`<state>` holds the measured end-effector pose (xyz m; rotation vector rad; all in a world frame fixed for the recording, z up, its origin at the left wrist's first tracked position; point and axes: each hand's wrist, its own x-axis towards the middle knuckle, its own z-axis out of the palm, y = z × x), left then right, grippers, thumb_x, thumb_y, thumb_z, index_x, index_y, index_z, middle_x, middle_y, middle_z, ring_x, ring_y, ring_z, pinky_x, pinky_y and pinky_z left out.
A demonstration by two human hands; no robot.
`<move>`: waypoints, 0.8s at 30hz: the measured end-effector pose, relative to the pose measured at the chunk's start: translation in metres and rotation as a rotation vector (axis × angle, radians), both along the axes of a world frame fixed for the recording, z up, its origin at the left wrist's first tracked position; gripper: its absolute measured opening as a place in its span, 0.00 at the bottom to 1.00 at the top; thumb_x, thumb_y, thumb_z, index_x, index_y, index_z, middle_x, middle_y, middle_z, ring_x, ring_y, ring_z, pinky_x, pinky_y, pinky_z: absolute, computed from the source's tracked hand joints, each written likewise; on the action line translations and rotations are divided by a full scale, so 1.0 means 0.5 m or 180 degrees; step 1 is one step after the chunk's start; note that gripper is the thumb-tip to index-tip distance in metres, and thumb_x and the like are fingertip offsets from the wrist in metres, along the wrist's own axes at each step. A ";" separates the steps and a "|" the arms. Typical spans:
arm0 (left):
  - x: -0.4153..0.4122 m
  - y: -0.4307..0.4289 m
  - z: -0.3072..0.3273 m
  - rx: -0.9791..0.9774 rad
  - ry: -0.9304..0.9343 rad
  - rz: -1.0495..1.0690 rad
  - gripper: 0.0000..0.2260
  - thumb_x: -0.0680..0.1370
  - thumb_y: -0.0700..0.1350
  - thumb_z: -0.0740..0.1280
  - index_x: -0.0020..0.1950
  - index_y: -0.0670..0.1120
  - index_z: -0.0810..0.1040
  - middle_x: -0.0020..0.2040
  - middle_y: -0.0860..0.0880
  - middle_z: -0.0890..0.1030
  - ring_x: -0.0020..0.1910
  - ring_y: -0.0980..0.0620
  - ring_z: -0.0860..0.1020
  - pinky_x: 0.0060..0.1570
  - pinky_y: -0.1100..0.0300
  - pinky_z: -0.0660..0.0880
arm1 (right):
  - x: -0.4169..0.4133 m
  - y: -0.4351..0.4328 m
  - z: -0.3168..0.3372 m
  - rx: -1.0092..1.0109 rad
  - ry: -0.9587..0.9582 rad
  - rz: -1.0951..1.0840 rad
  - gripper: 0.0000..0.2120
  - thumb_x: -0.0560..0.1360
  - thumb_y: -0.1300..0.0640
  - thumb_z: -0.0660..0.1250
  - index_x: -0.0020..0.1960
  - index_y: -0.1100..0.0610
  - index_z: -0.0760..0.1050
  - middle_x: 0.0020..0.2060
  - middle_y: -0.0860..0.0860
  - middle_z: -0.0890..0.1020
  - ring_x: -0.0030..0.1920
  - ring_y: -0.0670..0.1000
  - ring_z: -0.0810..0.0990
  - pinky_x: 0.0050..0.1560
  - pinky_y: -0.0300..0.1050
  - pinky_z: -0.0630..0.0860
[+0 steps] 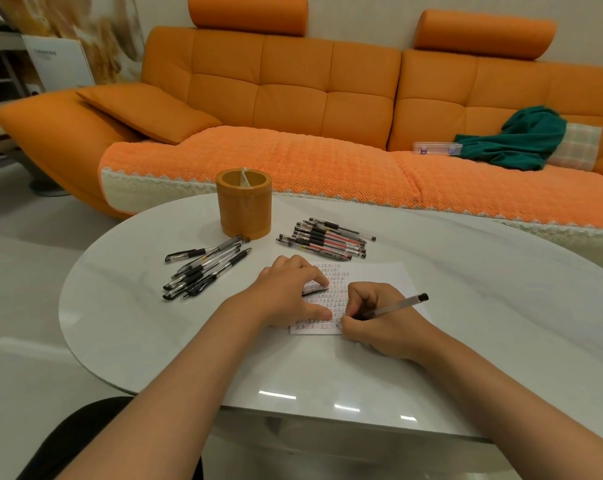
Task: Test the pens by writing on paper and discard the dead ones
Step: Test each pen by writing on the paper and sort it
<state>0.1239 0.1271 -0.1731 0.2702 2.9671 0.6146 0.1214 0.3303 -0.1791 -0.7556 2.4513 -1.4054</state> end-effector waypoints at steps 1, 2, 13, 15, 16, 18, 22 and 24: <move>0.000 0.000 0.000 -0.0002 0.0000 -0.0002 0.27 0.72 0.64 0.72 0.69 0.61 0.71 0.70 0.55 0.67 0.71 0.52 0.61 0.69 0.51 0.61 | 0.000 0.000 0.000 0.0020 -0.0023 0.0017 0.08 0.71 0.68 0.71 0.36 0.64 0.73 0.29 0.56 0.79 0.26 0.48 0.76 0.28 0.40 0.72; -0.001 0.000 -0.001 -0.0001 0.0000 -0.0006 0.27 0.72 0.64 0.72 0.69 0.61 0.71 0.70 0.55 0.67 0.71 0.52 0.61 0.69 0.51 0.61 | -0.001 0.000 0.000 0.0042 -0.0050 0.0048 0.08 0.71 0.68 0.71 0.37 0.65 0.73 0.30 0.57 0.80 0.26 0.49 0.76 0.28 0.41 0.72; -0.001 -0.001 -0.003 0.0011 -0.0004 0.0000 0.27 0.72 0.64 0.72 0.69 0.61 0.71 0.69 0.55 0.67 0.70 0.53 0.61 0.70 0.52 0.62 | -0.002 0.003 -0.003 0.0112 0.0027 0.0109 0.09 0.69 0.68 0.70 0.35 0.63 0.71 0.28 0.55 0.77 0.28 0.49 0.73 0.29 0.43 0.69; 0.000 0.000 -0.004 0.0023 -0.0001 0.0017 0.27 0.72 0.64 0.72 0.69 0.62 0.71 0.69 0.56 0.67 0.71 0.53 0.61 0.70 0.51 0.62 | -0.001 0.004 -0.004 0.0015 -0.0020 0.0092 0.09 0.68 0.69 0.70 0.34 0.63 0.71 0.28 0.56 0.77 0.27 0.49 0.73 0.29 0.42 0.69; 0.000 -0.001 -0.003 0.0027 0.0004 0.0025 0.27 0.72 0.64 0.72 0.69 0.62 0.71 0.69 0.56 0.67 0.71 0.53 0.61 0.70 0.52 0.62 | -0.001 0.003 -0.002 -0.0102 -0.0100 0.0050 0.09 0.69 0.70 0.69 0.34 0.63 0.70 0.27 0.55 0.76 0.26 0.48 0.73 0.28 0.41 0.69; -0.001 -0.001 -0.004 0.0024 0.0000 0.0028 0.27 0.72 0.64 0.72 0.69 0.62 0.71 0.69 0.56 0.67 0.70 0.53 0.61 0.69 0.52 0.62 | -0.001 0.004 0.003 -0.0410 -0.0282 -0.0083 0.10 0.71 0.74 0.66 0.35 0.64 0.70 0.25 0.48 0.76 0.24 0.44 0.73 0.26 0.37 0.68; -0.002 -0.002 -0.006 0.0012 0.0002 0.0008 0.26 0.72 0.64 0.71 0.69 0.62 0.71 0.69 0.57 0.67 0.70 0.54 0.61 0.68 0.53 0.62 | -0.007 0.006 0.009 -0.0704 -0.0464 -0.0349 0.08 0.74 0.71 0.67 0.39 0.63 0.72 0.26 0.49 0.75 0.25 0.44 0.70 0.26 0.36 0.65; -0.002 -0.003 -0.007 0.0009 0.0033 -0.0017 0.27 0.72 0.65 0.71 0.69 0.63 0.71 0.68 0.57 0.67 0.69 0.55 0.61 0.67 0.54 0.62 | -0.009 0.006 0.009 -0.0810 -0.0491 -0.0421 0.06 0.74 0.69 0.70 0.40 0.61 0.75 0.29 0.51 0.77 0.27 0.47 0.70 0.27 0.38 0.67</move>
